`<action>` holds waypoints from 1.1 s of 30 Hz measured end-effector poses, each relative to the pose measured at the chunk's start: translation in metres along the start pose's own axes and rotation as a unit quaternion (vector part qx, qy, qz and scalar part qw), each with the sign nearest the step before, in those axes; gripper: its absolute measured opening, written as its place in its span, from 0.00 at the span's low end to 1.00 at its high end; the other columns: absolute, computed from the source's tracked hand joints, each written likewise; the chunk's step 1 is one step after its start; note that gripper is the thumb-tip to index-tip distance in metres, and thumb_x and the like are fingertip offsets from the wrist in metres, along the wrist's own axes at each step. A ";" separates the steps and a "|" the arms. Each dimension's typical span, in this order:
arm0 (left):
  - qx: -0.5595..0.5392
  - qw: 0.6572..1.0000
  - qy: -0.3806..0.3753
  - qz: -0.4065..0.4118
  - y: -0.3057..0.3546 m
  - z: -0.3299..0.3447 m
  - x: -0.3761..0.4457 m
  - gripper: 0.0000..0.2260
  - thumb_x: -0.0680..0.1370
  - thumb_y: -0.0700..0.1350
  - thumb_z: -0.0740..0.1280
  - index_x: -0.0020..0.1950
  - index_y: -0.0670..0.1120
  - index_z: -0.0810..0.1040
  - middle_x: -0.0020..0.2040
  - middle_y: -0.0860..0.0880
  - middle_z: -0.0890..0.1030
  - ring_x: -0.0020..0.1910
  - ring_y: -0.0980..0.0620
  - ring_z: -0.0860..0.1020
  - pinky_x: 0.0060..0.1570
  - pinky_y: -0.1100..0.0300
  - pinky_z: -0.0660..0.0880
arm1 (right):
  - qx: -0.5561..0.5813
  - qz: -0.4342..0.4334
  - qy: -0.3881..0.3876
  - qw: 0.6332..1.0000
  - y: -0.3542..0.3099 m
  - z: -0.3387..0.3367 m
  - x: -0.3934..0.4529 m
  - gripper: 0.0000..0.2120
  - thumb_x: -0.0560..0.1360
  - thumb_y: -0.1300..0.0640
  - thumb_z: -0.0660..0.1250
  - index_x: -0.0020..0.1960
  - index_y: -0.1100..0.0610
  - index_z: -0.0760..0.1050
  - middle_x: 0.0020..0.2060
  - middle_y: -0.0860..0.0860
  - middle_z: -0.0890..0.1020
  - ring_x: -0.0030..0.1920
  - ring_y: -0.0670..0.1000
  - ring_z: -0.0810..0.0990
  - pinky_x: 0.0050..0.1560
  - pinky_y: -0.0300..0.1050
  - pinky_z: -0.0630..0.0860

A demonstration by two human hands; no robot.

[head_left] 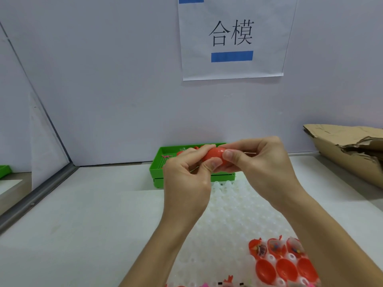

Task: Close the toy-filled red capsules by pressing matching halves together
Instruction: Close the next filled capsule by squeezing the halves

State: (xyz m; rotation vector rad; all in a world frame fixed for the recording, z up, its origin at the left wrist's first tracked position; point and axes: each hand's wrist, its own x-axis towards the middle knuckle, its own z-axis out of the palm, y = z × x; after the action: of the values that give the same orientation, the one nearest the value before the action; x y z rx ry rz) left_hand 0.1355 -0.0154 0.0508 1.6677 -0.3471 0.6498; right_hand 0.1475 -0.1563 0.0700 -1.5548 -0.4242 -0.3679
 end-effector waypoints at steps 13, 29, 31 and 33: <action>0.035 0.992 -0.118 -0.011 0.006 -0.009 0.005 0.18 0.76 0.39 0.72 0.65 0.47 0.80 0.53 0.53 0.84 0.53 0.58 0.82 0.55 0.59 0.80 | 0.035 0.079 -0.042 0.995 0.000 -0.011 0.002 0.14 0.66 0.45 0.72 0.45 0.53 0.86 0.39 0.53 0.88 0.40 0.50 0.87 0.45 0.39 0.82; 0.010 0.999 -0.007 0.039 0.005 0.000 -0.003 0.10 0.73 0.29 0.72 0.48 0.42 0.84 0.35 0.51 0.85 0.29 0.56 0.82 0.34 0.65 0.79 | -0.042 -0.012 -0.004 0.999 -0.002 -0.001 -0.002 0.10 0.77 0.55 0.70 0.39 0.58 0.82 0.27 0.51 0.80 0.29 0.47 0.78 0.36 0.39 0.76; 0.030 0.998 -0.009 0.052 0.004 -0.001 -0.002 0.11 0.73 0.28 0.70 0.50 0.41 0.86 0.33 0.51 0.83 0.28 0.57 0.80 0.32 0.65 0.78 | -0.045 -0.016 -0.009 0.999 -0.003 -0.001 -0.002 0.10 0.77 0.58 0.70 0.38 0.59 0.82 0.27 0.52 0.80 0.29 0.48 0.78 0.35 0.40 0.76; 0.060 0.996 -0.011 0.070 0.003 -0.001 -0.002 0.12 0.74 0.27 0.69 0.52 0.40 0.86 0.31 0.52 0.82 0.27 0.57 0.79 0.32 0.67 0.77 | -0.053 -0.020 -0.007 0.998 -0.004 -0.001 -0.002 0.11 0.77 0.59 0.70 0.37 0.59 0.81 0.27 0.53 0.80 0.29 0.48 0.78 0.34 0.39 0.76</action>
State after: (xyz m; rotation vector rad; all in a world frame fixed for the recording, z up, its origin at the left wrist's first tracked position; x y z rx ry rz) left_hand 0.1320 -0.0157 0.0516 1.7782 -0.4512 0.7690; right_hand 0.1445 -0.1573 0.0724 -1.6550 -0.4526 -0.4158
